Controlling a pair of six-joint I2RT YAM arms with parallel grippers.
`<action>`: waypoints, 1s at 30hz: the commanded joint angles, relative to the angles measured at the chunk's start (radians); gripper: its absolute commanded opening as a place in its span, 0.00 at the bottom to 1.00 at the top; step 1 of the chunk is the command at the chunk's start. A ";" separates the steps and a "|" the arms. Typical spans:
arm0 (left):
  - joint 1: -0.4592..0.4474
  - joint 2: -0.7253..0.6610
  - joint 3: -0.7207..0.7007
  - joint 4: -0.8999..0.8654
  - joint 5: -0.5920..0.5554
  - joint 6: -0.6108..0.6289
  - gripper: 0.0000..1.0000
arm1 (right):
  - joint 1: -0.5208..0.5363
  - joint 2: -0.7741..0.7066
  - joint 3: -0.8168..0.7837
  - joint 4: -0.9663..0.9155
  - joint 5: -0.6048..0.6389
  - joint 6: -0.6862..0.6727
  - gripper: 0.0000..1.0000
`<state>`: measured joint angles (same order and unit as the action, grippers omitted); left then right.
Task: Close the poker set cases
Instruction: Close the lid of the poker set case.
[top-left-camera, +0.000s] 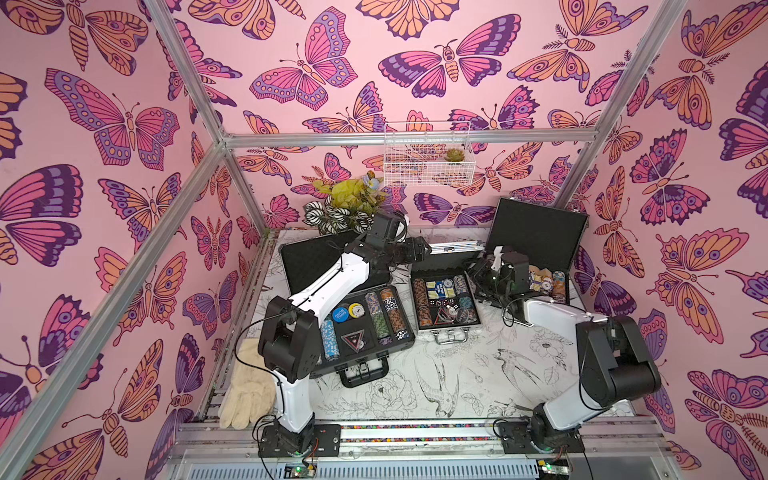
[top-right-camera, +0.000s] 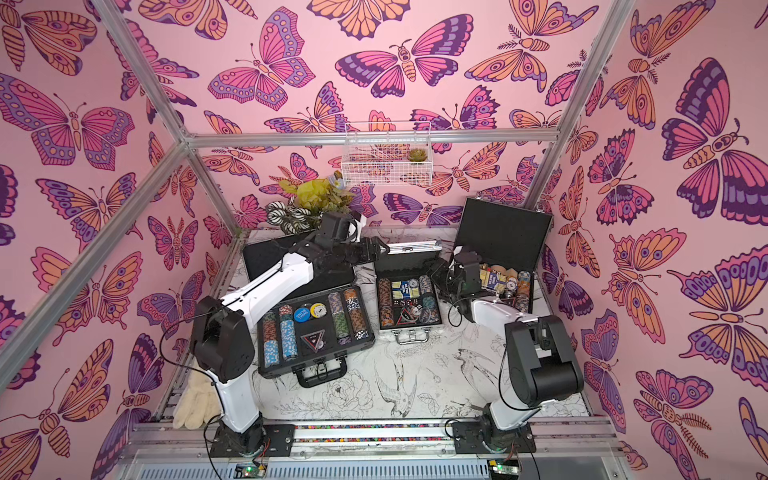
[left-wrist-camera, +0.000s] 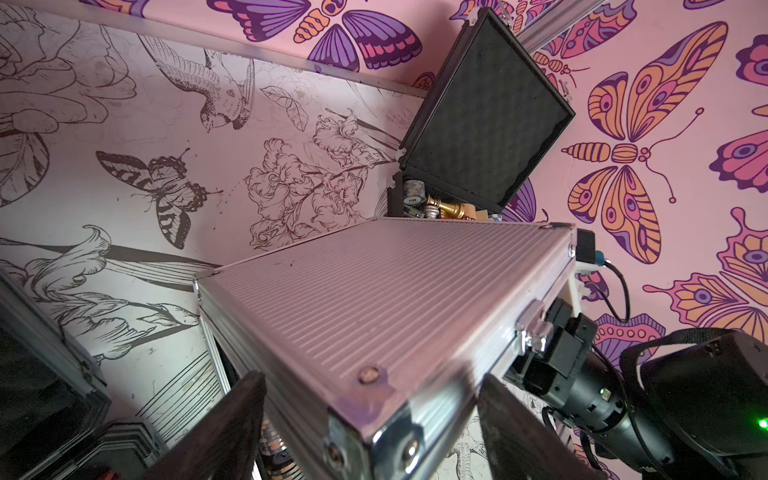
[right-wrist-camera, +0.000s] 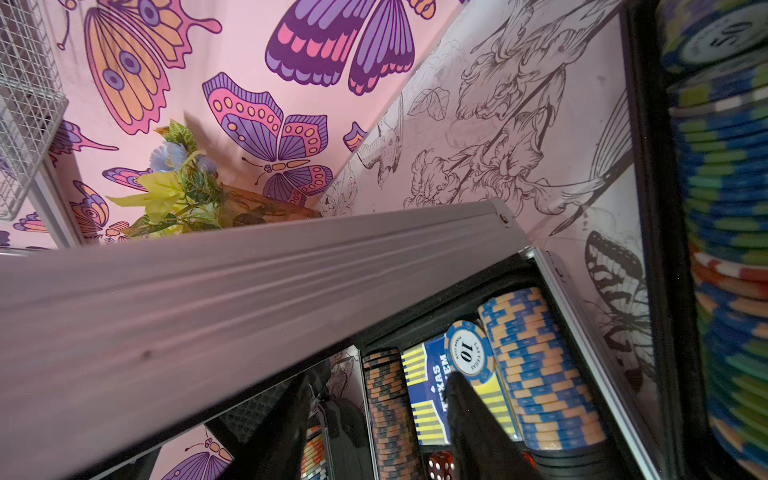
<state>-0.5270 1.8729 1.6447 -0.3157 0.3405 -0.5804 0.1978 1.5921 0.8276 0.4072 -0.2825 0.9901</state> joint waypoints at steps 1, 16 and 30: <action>-0.004 -0.035 -0.024 -0.027 -0.012 0.024 0.81 | -0.007 -0.046 -0.007 0.012 -0.006 0.002 0.54; 0.001 -0.083 -0.022 -0.054 -0.030 0.052 0.82 | -0.026 -0.070 -0.022 -0.017 -0.014 -0.016 0.54; 0.022 -0.097 -0.017 -0.103 -0.090 0.099 0.82 | -0.039 -0.134 -0.069 -0.139 -0.033 -0.085 0.54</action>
<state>-0.5087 1.8050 1.6382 -0.3878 0.2710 -0.5098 0.1665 1.4845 0.7753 0.3164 -0.3019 0.9405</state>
